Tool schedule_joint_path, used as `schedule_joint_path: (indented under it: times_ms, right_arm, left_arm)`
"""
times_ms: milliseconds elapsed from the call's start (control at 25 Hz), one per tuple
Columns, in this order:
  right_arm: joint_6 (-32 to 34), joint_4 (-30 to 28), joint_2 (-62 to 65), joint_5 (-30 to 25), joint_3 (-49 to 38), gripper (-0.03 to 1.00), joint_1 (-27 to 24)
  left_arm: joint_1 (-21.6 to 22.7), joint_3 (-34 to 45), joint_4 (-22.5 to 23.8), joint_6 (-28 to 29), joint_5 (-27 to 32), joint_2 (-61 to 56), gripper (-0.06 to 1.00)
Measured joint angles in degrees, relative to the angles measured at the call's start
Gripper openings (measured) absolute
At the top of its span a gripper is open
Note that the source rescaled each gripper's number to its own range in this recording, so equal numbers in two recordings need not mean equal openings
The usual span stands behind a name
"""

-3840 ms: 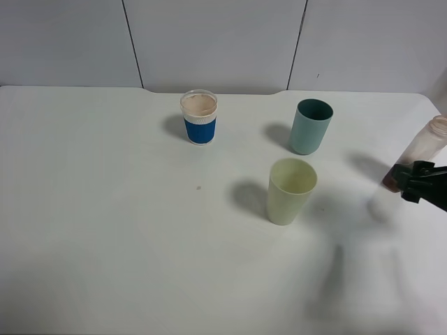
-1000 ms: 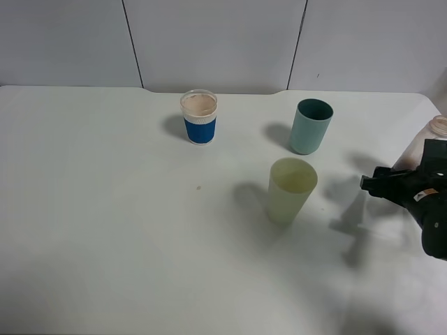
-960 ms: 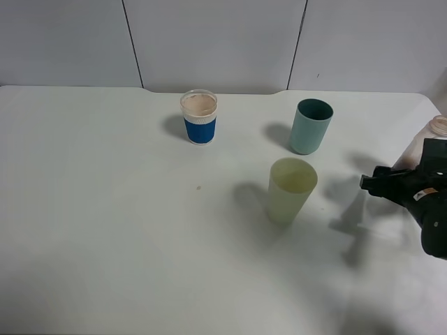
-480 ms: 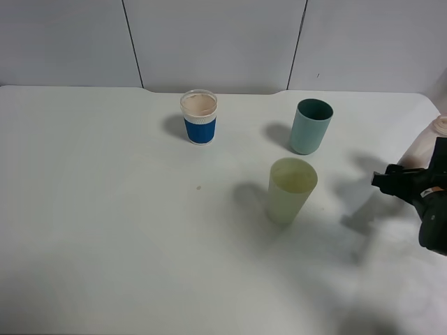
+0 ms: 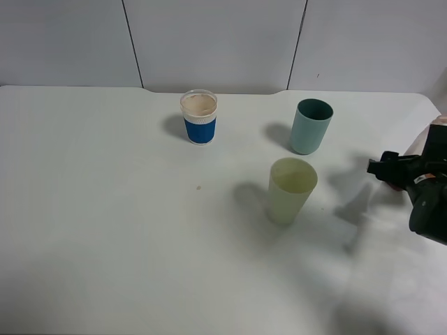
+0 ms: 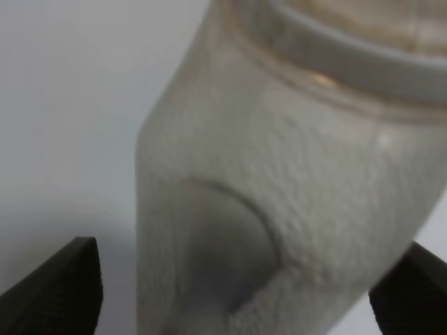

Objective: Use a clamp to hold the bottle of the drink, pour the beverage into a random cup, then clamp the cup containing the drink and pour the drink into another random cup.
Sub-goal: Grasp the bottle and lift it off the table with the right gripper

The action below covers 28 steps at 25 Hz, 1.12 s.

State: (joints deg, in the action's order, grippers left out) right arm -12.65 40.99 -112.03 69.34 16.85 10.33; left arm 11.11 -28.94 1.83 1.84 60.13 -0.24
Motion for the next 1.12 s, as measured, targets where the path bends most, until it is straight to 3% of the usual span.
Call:
schedule_joint_path:
  times_ms: [520,1120]
  right_arm:
    - [-0.54,2.12,-5.88,0.01,1.76,0.61,-0.07]
    - [-0.54,-1.12,-6.24,0.01,2.69,0.61,-6.72]
  left_arm:
    - [0.00,0.00,0.00,0.00,0.00,0.00,1.00]
    - [0.00,0.00,0.00,0.00,0.00,0.00,1.00]
